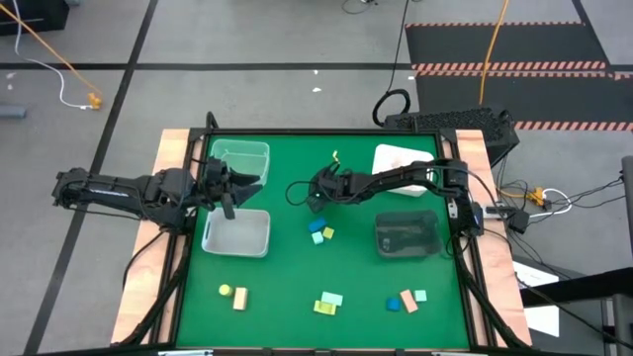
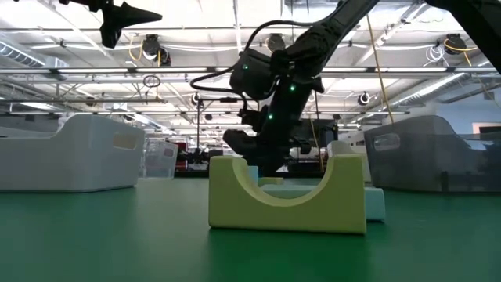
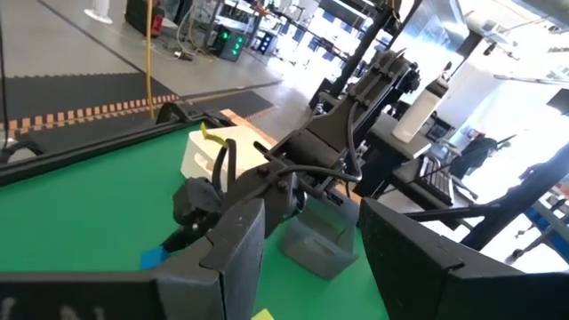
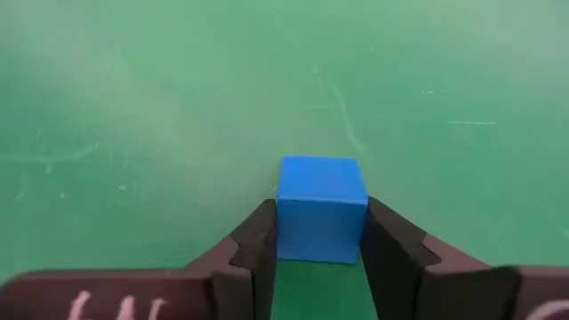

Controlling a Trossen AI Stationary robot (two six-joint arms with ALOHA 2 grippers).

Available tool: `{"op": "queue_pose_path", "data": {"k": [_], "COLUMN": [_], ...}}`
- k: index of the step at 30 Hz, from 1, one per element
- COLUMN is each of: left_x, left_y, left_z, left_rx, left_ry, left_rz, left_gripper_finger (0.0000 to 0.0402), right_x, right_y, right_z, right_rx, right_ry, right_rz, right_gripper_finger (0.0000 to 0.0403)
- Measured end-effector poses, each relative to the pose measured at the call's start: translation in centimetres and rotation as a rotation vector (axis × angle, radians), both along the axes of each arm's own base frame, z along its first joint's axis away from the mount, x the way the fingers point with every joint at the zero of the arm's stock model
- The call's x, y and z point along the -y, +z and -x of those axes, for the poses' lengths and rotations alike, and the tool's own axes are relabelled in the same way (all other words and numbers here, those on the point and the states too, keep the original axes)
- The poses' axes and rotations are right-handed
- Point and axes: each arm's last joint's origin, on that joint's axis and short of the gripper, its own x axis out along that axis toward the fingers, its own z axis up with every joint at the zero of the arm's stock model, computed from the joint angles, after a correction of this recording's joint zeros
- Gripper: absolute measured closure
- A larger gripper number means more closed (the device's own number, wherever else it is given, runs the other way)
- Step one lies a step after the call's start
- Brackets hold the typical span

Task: Sort & place blocks by color
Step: Put the top blue block into the white transparent bin

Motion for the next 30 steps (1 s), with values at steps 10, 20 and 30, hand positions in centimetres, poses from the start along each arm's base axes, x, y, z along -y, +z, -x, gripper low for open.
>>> {"op": "queue_pose_path", "data": {"k": [10,20,30], "left_x": [-0.1,-0.4,-1.9], "left_y": [-0.2,-0.9,-2.2], "left_z": [-0.2,-2.7,-5.9], "left_rx": [-0.023,0.013,0.139], "left_ry": [0.051,0.092,0.131], "left_rz": [-0.033,0.073,0.46], "left_gripper_finger": [0.0215,0.0215,0.0215], "right_x": [-0.7,-2.1,-3.2], "right_y": [5.3,14.2,18.9], "right_z": [0.1,1.7,3.2], "right_rx": [0.174,0.338,0.316], "right_ry": [0.194,0.621,0.798], "right_rz": [-0.1,0.193,0.606], "right_gripper_finger": [0.029,0.0288,0.0288]}}
